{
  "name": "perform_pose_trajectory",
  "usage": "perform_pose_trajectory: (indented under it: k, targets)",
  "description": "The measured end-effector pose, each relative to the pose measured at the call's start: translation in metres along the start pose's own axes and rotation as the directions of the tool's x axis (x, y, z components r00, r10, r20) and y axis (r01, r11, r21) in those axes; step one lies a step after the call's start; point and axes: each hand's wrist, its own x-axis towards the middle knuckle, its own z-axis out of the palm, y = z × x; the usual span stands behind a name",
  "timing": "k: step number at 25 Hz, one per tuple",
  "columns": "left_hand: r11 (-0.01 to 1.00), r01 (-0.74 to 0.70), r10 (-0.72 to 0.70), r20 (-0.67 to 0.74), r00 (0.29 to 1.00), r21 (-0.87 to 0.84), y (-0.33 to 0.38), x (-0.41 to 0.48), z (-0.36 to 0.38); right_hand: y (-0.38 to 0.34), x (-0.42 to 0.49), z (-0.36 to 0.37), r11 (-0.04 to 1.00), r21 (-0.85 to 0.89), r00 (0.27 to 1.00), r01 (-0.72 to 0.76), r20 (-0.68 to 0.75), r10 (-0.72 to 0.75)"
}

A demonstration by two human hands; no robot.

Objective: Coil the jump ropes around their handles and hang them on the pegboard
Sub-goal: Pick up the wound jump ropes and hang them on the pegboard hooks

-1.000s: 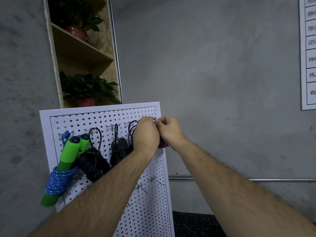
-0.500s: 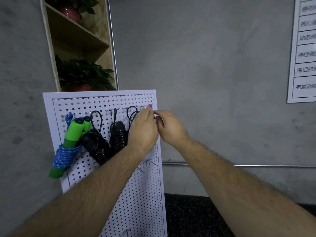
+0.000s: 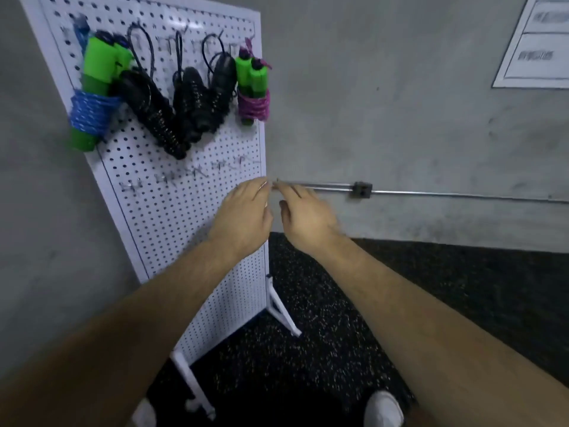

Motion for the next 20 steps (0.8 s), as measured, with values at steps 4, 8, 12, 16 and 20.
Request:
perform_pose_trajectory:
  k: [4, 8, 12, 16, 20]
  targets:
    - [0.995, 0.062, -0.040, 0.247, 0.968, -0.082, 0.003, -0.105, 0.080, 0.005, -0.108, 0.080, 0.993, -0.017, 0.953, -0.114, 0.280, 0.115]
    - [0.979, 0.186, -0.124, 0.474, 0.872, -0.086, 0.008, -0.198, 0.162, 0.007, -0.203, 0.160, 0.967, -0.021, 0.851, -0.255, 0.470, 0.235]
    - [0.976, 0.203, -0.094, 0.689, 0.719, -0.079, 0.015, -0.268, 0.226, 0.014, -0.291, 0.218, 0.920, -0.074, 0.682, -0.385, 0.649, 0.337]
    - [0.968, 0.242, -0.066, 0.870, 0.489, -0.063, 0.037, -0.332, 0.270, 0.036, -0.375, 0.245, 0.898, -0.159, 0.517, -0.411, 0.770, 0.373]
    - [0.956, 0.280, -0.004, 0.945, 0.327, -0.093, 0.065, -0.369, 0.305, 0.058, -0.424, 0.262, 0.840, -0.305, 0.380, -0.450, 0.785, 0.489]
